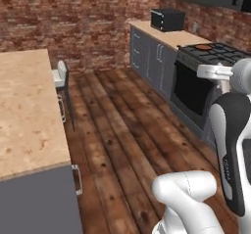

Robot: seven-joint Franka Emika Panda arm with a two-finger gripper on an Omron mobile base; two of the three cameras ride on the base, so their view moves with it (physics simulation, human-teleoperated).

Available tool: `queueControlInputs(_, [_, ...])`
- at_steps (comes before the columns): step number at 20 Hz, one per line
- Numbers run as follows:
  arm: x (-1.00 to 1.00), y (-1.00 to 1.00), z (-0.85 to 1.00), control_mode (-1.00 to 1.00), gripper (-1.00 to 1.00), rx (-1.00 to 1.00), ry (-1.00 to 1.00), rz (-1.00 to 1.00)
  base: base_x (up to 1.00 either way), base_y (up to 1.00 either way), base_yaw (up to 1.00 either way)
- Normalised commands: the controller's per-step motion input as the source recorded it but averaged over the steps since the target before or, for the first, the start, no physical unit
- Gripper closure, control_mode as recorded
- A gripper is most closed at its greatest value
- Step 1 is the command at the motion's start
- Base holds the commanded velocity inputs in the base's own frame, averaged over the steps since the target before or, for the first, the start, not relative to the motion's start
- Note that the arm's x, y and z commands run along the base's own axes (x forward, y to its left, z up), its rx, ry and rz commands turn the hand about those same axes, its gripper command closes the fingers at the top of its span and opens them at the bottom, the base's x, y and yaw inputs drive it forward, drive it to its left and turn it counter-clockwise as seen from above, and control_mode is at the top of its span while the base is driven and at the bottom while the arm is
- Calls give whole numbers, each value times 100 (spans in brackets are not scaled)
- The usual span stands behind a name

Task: Retrieve the fish from the fridge and place it on the saucepan with marinade on the stove.

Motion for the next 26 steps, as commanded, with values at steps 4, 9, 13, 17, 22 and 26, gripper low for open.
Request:
queueControlInputs(4, [0,0,0,100,100,0,0,0,100,-4,13])
queueControlInputs(9, [0,0,0,100,100,0,0,0,100,-4,22])
queueControlInputs(13, [0,0,0,100,100,0,0,0,100,-68,21])
queueControlInputs(17, [0,0,0,100,100,0,0,0,84,-100,17])
queueControlInputs(22, [0,0,0,100,100,0,0,0,94,-79,17])
queueControlInputs(26, [0,0,0,100,100,0,0,0,100,-22,10])
